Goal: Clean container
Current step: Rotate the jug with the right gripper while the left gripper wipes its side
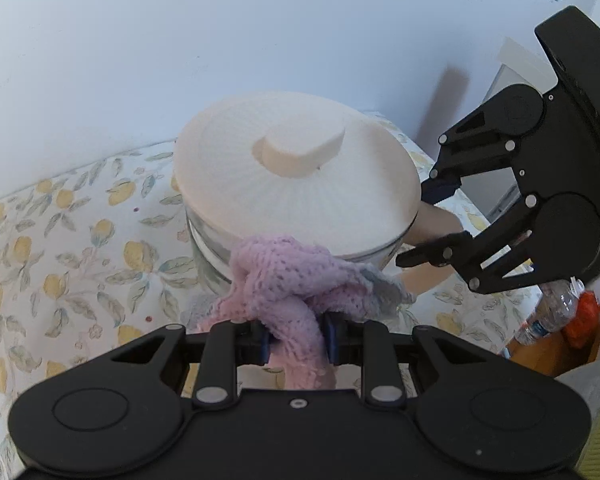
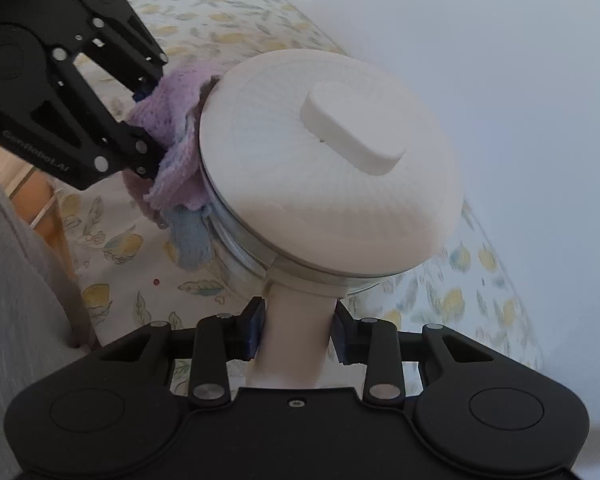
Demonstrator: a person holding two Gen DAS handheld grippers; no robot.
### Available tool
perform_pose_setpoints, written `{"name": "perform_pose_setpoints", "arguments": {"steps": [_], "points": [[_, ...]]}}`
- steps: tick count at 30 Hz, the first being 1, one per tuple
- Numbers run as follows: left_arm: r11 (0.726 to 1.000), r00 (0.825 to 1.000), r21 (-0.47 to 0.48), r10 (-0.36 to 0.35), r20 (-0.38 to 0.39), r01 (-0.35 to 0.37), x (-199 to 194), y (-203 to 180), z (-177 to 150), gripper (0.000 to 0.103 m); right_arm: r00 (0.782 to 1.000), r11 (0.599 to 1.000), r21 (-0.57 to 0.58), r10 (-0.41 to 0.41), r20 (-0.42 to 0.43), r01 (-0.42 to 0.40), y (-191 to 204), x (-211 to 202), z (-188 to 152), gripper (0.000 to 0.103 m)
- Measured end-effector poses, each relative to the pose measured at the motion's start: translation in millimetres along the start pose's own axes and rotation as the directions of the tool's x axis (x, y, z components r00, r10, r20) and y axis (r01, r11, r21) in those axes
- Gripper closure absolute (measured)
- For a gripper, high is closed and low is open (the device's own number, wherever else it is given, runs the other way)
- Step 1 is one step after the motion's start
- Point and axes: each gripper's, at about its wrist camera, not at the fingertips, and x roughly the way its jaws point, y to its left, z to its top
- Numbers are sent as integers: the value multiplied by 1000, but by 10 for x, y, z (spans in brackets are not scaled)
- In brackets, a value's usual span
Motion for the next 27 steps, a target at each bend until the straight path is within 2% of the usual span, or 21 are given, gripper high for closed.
{"name": "perform_pose_setpoints", "arguments": {"steps": [3, 12, 18, 23, 27], "points": [[1000, 1000, -26, 12, 3, -12, -3, 24, -23, 80, 1000, 999, -44, 2, 11, -2, -4, 18, 57, 64], [997, 999, -76, -1, -43, -2, 259, 92, -144, 79, 999, 999, -38, 6, 49, -4, 11, 19, 39, 64], [996, 995, -82, -50, -82, 43, 468, 216, -231, 79, 999, 1000, -10, -19, 39, 20, 40, 21, 51, 64], [995, 989, -71, -80, -125, 71, 668, 305, -304, 79, 997, 997, 24, -71, 36, 71, 113, 13, 49, 64], [991, 981, -79, -117, -154, 106, 807, 373, -339, 79, 997, 996, 40, -76, 31, 75, 123, 20, 46, 64]]}}
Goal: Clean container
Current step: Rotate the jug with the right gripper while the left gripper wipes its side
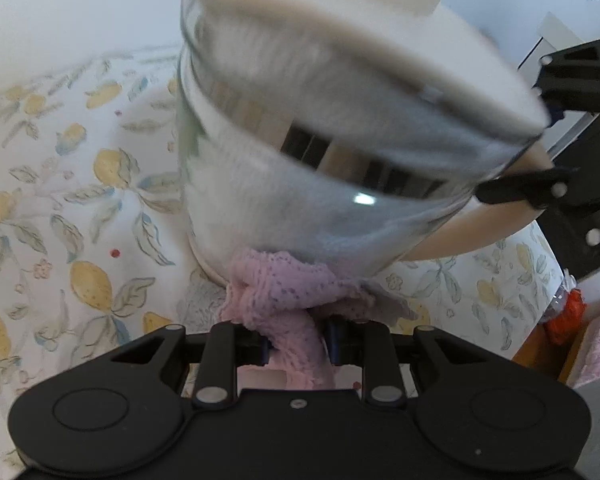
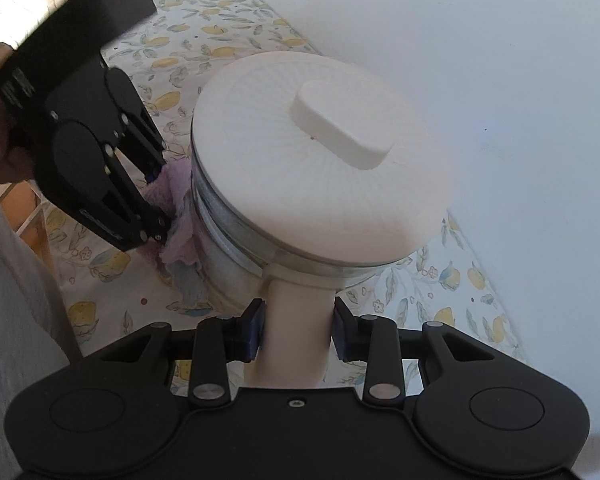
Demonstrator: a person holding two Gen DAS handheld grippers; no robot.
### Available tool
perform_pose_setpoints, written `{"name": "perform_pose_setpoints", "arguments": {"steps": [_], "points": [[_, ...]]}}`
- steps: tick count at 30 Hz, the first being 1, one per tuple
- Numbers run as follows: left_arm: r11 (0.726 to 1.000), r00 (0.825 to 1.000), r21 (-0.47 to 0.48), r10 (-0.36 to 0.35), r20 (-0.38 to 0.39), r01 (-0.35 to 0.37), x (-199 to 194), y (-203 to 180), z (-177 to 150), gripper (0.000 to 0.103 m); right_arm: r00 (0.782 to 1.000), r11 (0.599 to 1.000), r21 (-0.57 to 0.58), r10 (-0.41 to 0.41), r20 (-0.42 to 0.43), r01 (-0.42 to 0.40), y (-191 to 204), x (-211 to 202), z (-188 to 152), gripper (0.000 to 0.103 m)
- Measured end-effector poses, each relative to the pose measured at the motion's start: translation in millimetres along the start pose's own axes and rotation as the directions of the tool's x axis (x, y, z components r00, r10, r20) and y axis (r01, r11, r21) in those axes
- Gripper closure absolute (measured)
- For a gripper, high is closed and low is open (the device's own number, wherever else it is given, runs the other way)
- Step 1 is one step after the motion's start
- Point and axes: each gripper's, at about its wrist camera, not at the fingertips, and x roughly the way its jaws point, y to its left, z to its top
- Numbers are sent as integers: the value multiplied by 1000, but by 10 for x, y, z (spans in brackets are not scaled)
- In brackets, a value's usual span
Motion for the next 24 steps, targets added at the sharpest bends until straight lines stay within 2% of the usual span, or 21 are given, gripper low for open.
{"name": "perform_pose_setpoints", "arguments": {"steps": [8, 13, 19, 24], "points": [[998, 998, 16, -52, -30, 52, 136, 118, 46, 79, 1000, 1000, 10, -15, -20, 15, -5, 9, 72, 64], [999, 998, 23, -48, -44, 49, 96, 116, 101, 79, 999, 999, 14, -37, -24, 37, 8, 10, 89, 64], [998, 999, 39, -45, -12, 45, -178, 70, 176, 79, 999, 999, -1, -47, -17, 47, 42, 25, 62, 64], [995, 999, 97, -18, 41, 14, -502, -11, 233, 79, 998, 995, -74, -62, 7, 63, 98, 17, 22, 62]]}}
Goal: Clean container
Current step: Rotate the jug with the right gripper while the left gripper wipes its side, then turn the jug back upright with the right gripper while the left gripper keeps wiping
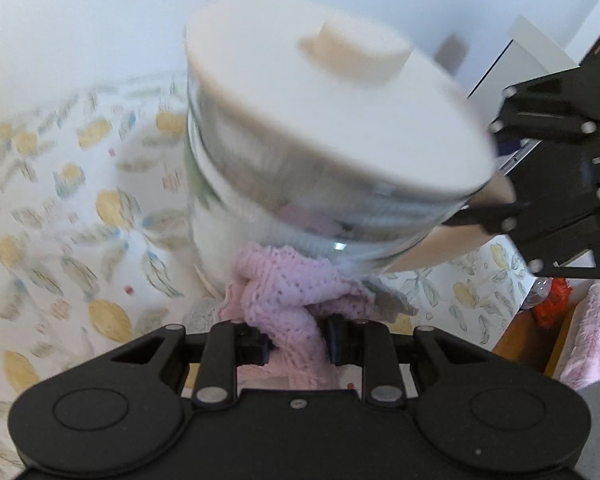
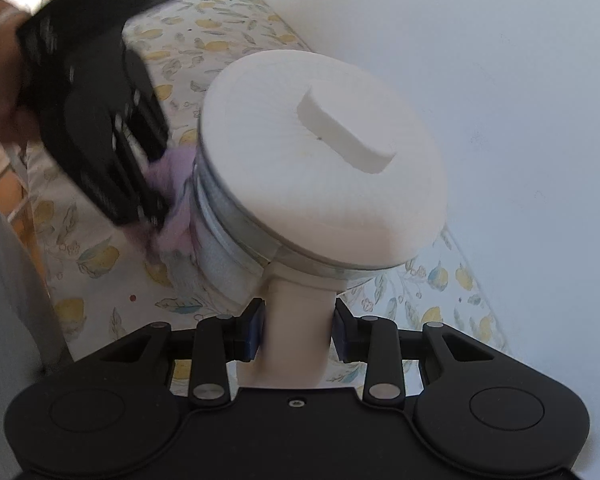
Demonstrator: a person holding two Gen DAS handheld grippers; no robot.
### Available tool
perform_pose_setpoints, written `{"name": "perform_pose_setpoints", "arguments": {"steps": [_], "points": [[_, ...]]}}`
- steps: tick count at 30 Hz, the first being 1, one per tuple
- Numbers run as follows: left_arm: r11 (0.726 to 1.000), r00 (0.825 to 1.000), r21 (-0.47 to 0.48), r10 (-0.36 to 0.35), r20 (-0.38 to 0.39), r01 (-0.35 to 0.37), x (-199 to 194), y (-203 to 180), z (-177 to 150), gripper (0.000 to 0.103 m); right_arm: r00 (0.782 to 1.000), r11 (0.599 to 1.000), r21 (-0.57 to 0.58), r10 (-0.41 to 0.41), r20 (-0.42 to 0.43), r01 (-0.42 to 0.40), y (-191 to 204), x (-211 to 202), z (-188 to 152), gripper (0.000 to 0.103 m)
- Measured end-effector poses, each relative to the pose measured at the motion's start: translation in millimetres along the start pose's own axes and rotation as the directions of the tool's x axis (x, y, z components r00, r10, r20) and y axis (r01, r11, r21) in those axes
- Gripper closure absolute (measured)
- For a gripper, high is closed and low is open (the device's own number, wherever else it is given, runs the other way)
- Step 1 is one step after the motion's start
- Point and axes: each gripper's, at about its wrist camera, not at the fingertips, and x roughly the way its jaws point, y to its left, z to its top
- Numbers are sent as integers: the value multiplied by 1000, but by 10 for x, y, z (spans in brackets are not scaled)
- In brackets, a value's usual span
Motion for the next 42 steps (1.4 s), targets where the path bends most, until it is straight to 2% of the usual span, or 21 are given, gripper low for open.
{"name": "perform_pose_setpoints", "arguments": {"steps": [10, 14, 18, 20, 25, 32, 37, 42], "points": [[998, 994, 24, 52, 96, -55, -465, -124, 133, 79, 997, 993, -109, 47, 59, -41, -57, -42, -67, 60], [995, 991, 15, 93, 102, -95, -511, -152, 97, 79, 995, 983, -177, 64, 78, -49, -16, -59, -80, 59], [993, 987, -33, 116, 109, -113, -582, -155, 47, 79, 992, 971, -231, 83, 96, -59, -16, -37, -82, 59], [986, 981, -54, 164, 107, -159, -589, -173, 31, 79, 990, 965, -253, 98, 102, -69, -47, -26, -85, 59], [982, 979, -76, 179, 101, -172, -585, -224, 39, 79, 980, 952, -285, 151, 126, -110, -173, -34, -90, 59], [977, 977, -92, 200, 81, -192, -506, -347, 94, 79, 967, 927, -353, 194, 162, -127, -330, 5, -118, 59], [970, 972, -97, 227, 58, -221, -381, -373, 83, 79, 963, 925, -358, 204, 176, -130, -396, 40, -137, 59], [975, 980, -113, 196, 43, -190, -269, -319, 38, 79, 958, 952, -255, 218, 188, -167, -439, 2, -222, 57]]}}
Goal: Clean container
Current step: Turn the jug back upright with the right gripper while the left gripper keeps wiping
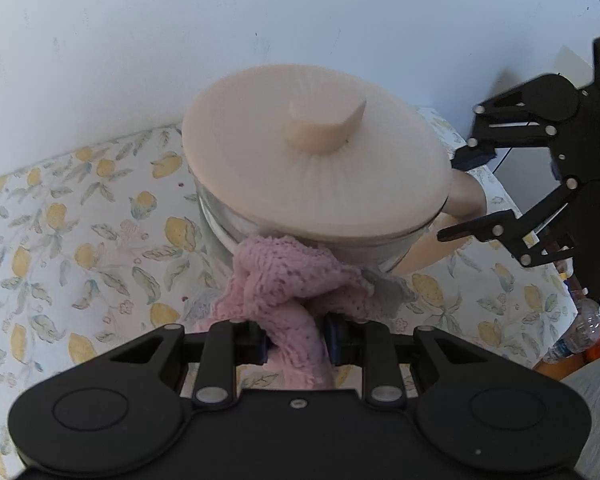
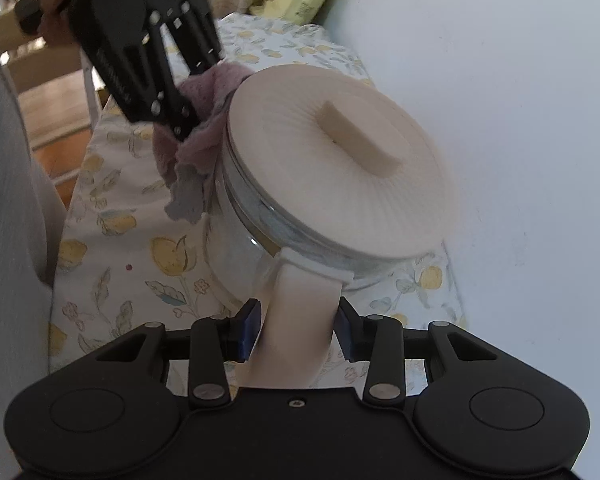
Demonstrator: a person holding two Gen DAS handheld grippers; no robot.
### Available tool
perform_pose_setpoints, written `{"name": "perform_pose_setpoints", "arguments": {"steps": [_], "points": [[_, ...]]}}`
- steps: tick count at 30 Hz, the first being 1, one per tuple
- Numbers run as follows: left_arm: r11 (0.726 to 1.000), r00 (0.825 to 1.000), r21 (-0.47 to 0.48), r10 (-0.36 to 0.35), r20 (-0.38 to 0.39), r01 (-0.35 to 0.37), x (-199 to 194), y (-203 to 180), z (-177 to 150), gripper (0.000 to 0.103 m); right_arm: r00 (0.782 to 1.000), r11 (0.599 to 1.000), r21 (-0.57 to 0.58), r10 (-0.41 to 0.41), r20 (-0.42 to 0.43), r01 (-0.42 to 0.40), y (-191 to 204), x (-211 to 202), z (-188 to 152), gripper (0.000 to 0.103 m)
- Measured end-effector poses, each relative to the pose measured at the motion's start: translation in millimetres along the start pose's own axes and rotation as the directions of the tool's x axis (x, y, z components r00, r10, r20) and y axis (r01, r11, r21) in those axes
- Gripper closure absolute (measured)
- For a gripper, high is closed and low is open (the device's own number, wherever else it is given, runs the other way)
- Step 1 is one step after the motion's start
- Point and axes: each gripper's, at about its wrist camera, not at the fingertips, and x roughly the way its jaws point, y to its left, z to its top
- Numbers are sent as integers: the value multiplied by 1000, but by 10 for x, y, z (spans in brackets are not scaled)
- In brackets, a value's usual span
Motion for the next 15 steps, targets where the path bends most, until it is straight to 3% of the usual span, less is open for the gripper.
{"name": "perform_pose_setpoints", "arguments": {"steps": [3, 6, 9, 11, 14, 15], "points": [[999, 999, 25, -37, -35, 37, 164, 52, -17, 77, 1000, 990, 141, -28, 13, 26, 24, -66, -76, 57], [998, 997, 43, -52, -60, 55, 282, 92, -34, 77, 992, 941, 321, -123, 15, 112, 114, -88, -167, 57], [995, 991, 45, -88, -99, 92, 439, 181, -56, 77, 965, 819, 524, -260, -21, 232, 235, -77, -235, 57], [992, 988, 53, -105, -112, 112, 508, 229, -80, 77, 941, 687, 666, -333, -67, 290, 322, -78, -272, 57], [989, 984, 55, -134, -115, 141, 554, 290, -109, 77, 903, 537, 764, -408, -136, 358, 428, -21, -267, 57], [988, 983, 53, -141, -115, 148, 561, 305, -114, 77, 893, 507, 776, -422, -156, 375, 444, -1, -258, 57]]}}
